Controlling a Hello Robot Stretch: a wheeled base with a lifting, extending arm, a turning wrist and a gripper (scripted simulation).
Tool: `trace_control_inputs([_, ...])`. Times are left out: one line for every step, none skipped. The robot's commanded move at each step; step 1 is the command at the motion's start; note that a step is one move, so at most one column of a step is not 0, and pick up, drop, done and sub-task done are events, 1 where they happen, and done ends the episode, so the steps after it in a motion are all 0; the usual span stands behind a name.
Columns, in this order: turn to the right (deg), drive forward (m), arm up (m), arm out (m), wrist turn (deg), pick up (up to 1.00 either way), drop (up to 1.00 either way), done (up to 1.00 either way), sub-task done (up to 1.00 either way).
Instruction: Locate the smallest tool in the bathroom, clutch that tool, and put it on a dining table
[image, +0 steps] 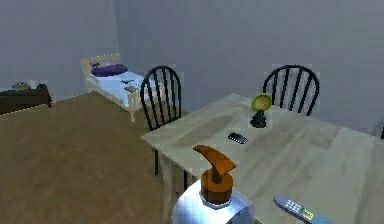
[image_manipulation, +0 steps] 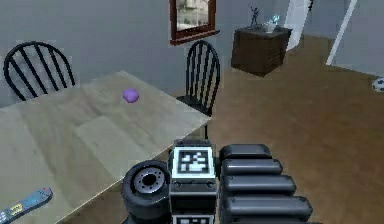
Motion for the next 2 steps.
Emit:
trace_control_inputs([42.0, 0.00, 0.00, 0.00, 0.0, 0.00, 0.00, 0.00, 0.00])
trace_control_inputs([0.0, 0.25, 0.00, 0.00, 0.0, 0.00, 0.00, 0.00, 0.00])
